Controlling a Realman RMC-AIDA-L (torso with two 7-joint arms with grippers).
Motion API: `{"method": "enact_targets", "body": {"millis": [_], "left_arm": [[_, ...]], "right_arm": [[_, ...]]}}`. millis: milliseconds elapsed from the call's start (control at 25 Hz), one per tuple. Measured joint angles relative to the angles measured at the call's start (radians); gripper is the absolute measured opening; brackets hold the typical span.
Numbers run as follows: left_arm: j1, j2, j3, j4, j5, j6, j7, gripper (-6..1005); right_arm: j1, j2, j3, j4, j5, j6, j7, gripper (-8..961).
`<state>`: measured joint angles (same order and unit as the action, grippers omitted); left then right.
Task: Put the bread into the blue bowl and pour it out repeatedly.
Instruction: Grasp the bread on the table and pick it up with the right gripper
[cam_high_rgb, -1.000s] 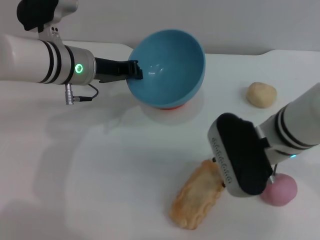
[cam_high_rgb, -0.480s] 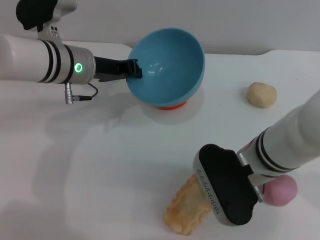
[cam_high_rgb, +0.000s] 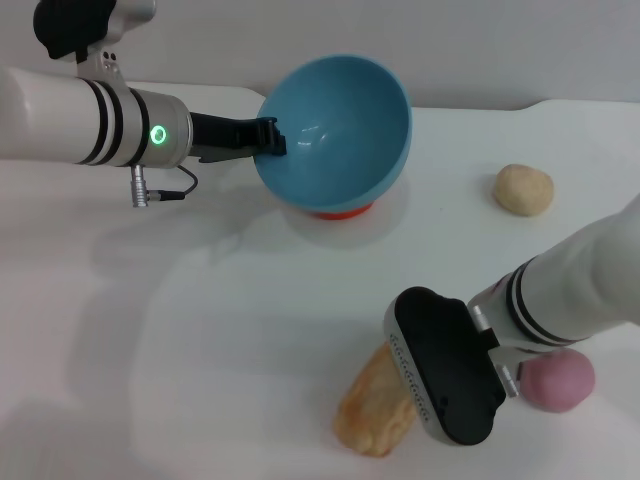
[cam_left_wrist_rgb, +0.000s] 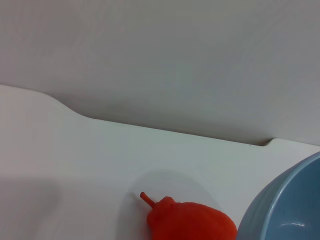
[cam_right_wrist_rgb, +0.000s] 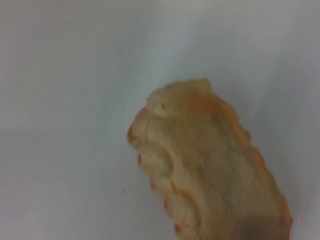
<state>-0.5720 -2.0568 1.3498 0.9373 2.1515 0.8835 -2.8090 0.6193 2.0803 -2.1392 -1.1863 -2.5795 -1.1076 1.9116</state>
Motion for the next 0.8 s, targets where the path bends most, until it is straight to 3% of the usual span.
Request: {"method": "enact_targets", "body": {"millis": [160, 320, 600, 800], "left_arm": [[0.0, 0.0, -0.001, 0.0, 0.0, 0.0, 0.0, 4], [0.0, -0.001, -0.012, 0.0, -0.001, -0.003, -0.001, 3], [0.001, -0.001, -0.013, 0.0, -0.003, -0.013, 0.001, 6], [-0.003, -0.002, 0.0, -0.021, -0.003, -0.03, 0.001, 7]], "right_arm": [[-0.002, 0.0, 0.003, -0.002, -0.039, 0.006, 0.037, 519], [-0.01, 0.0, 0.042, -0.022, -0.042, 0.006, 0.095, 451], [-0.052, -0.004, 0.222, -0.083, 0.029, -0.023, 0.121, 374], [-0.092, -0.007, 0.409, -0.119, 0.215, -0.115, 0.098, 339]]}}
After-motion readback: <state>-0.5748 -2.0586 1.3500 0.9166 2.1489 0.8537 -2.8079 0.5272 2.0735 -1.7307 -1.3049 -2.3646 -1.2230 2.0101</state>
